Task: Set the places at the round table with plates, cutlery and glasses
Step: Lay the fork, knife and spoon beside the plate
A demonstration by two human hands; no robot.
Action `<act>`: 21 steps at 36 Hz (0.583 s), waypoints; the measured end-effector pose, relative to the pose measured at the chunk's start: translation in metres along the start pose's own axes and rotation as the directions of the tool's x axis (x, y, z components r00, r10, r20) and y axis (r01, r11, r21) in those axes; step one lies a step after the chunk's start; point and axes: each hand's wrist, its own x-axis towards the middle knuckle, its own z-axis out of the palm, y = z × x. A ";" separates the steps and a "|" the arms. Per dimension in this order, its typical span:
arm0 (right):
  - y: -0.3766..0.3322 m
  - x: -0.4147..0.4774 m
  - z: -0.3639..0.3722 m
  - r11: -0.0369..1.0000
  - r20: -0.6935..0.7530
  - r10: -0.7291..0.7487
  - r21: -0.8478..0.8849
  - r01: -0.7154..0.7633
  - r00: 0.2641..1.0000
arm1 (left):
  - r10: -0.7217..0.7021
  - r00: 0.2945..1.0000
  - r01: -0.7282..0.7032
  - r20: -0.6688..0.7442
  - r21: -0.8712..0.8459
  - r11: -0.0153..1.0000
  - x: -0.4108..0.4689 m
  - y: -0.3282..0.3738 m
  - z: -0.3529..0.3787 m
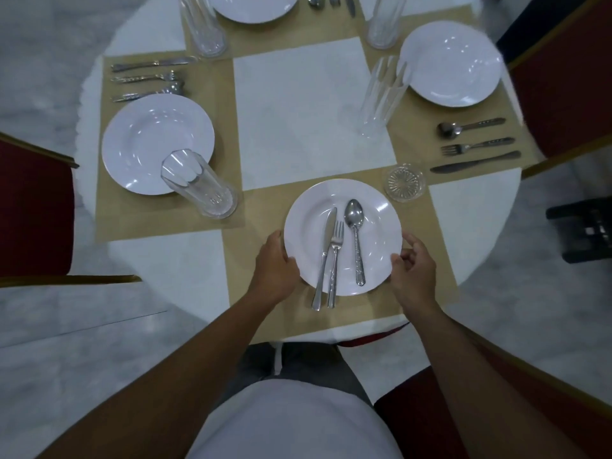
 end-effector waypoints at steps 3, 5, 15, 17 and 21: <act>0.002 -0.001 -0.003 1.000 0.009 -0.009 -0.016 0.009 1.000 | -0.013 1.000 0.013 0.018 -0.001 1.000 -0.003 -0.004 0.001; 0.004 -0.002 -0.005 0.999 0.014 -0.013 -0.032 0.013 1.000 | -0.017 0.999 0.017 0.032 0.008 1.000 -0.004 -0.006 0.001; 0.005 -0.009 -0.010 0.999 0.019 0.004 -0.049 -0.003 1.000 | -0.011 0.998 0.009 0.058 0.032 0.999 -0.004 -0.008 0.003; 0.004 -0.010 -0.011 0.999 0.019 0.010 -0.051 -0.009 1.000 | 0.024 0.999 -0.027 0.035 0.078 0.997 -0.006 -0.007 0.004; -0.004 -0.015 -0.009 0.994 -0.039 -0.021 -0.112 0.017 0.999 | 0.120 0.991 -0.106 -0.062 0.199 0.974 -0.013 -0.003 0.009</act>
